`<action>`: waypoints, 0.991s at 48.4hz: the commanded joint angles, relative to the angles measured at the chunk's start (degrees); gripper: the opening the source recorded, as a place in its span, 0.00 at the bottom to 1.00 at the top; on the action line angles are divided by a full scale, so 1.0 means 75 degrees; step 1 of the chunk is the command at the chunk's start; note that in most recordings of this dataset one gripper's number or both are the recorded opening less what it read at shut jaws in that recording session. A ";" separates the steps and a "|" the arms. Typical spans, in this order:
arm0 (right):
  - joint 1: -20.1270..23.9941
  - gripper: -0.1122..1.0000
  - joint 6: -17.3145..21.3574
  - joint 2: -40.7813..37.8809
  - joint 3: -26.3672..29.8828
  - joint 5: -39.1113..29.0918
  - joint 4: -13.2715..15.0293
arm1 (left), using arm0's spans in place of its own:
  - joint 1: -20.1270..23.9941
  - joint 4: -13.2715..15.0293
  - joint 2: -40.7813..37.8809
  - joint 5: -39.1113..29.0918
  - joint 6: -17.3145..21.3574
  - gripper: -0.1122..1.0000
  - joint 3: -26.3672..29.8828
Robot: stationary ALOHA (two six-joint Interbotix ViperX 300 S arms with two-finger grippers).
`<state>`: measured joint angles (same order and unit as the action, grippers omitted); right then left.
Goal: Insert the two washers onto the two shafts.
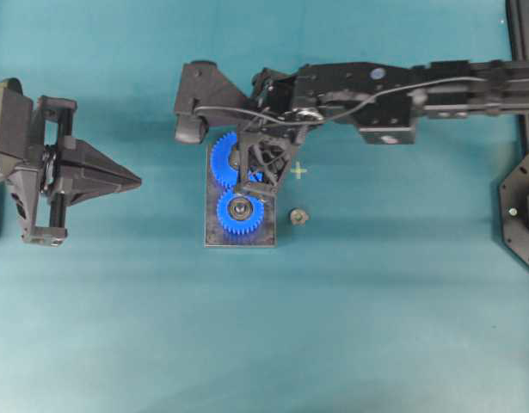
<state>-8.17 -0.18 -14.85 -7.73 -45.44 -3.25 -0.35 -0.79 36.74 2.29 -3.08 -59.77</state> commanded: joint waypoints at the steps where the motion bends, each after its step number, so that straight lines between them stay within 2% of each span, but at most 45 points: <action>1: 0.0000 0.36 -0.0082 0.0082 0.0188 -0.0012 0.0012 | 0.0000 -0.0023 0.0070 0.0070 -0.0012 0.10 0.0047; 48: -0.0059 0.37 -0.0012 -0.0035 0.0293 -0.0270 0.0012 | 0.0000 -0.0023 0.0328 0.0070 -0.0023 0.10 -0.0164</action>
<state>-8.53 -0.26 -16.08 -6.94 -47.02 -3.16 -0.35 -0.79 39.02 2.29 -3.16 -61.61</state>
